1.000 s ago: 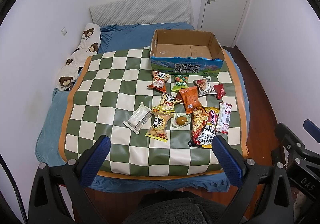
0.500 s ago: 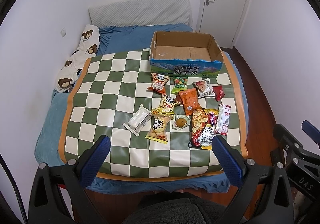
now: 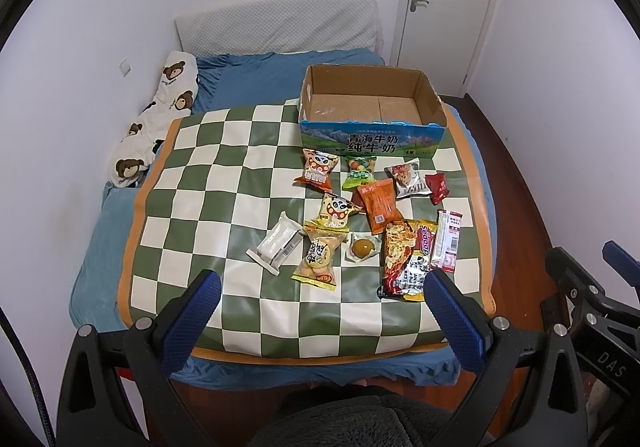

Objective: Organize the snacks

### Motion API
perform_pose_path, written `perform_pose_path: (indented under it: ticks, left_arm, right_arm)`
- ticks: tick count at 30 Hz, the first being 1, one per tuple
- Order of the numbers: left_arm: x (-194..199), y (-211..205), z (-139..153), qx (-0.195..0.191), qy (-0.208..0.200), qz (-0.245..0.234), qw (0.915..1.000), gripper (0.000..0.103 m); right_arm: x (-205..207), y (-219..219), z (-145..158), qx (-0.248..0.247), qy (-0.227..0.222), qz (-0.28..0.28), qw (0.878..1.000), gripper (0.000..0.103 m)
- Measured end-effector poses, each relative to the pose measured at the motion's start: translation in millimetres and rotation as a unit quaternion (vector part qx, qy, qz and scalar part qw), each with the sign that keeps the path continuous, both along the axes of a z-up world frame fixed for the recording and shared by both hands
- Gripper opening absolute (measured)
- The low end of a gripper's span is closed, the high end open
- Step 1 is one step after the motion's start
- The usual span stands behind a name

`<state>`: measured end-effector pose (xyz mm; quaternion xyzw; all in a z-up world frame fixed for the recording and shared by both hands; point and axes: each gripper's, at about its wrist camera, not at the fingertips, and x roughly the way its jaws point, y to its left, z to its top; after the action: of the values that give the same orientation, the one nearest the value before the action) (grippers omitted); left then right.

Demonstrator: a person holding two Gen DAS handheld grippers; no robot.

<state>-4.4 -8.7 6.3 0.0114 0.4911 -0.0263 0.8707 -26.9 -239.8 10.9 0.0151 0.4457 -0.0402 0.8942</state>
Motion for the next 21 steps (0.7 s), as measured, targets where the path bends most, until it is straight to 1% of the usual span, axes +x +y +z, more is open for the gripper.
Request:
perform_pose_path:
  ticks: [5, 11, 14, 17, 19, 21]
  left_arm:
    - [10, -3, 4, 0.0, -0.002, -0.001, 1.0, 0.103]
    - [9, -2, 4, -0.001, -0.002, 0.0, 1.0, 0.103]
    - [18, -1, 6, -0.003, -0.003, 0.0, 1.0, 0.103]
    - [34, 5, -8, -0.001, 0.002, 0.012, 0.9999, 0.103]
    - [48, 11, -29, 0.006, 0.017, 0.024, 0.9996, 0.103]
    - [67, 15, -54, 0.018, 0.039, 0.035, 0.9985, 0.103]
  right_arm:
    - [2, 0, 0, 0.0, -0.001, 0.0, 1.0, 0.102]
    - [6, 1, 2, 0.002, -0.001, -0.001, 1.0, 0.102]
    - [8, 0, 0, 0.006, 0.0, -0.003, 1.0, 0.102]
    - [18, -5, -12, 0.022, 0.009, -0.01, 1.0, 0.102]
    - [29, -10, -30, 0.038, 0.024, -0.018, 0.999, 0.102]
    - [44, -16, -56, 0.056, 0.046, -0.027, 0.997, 0.102]
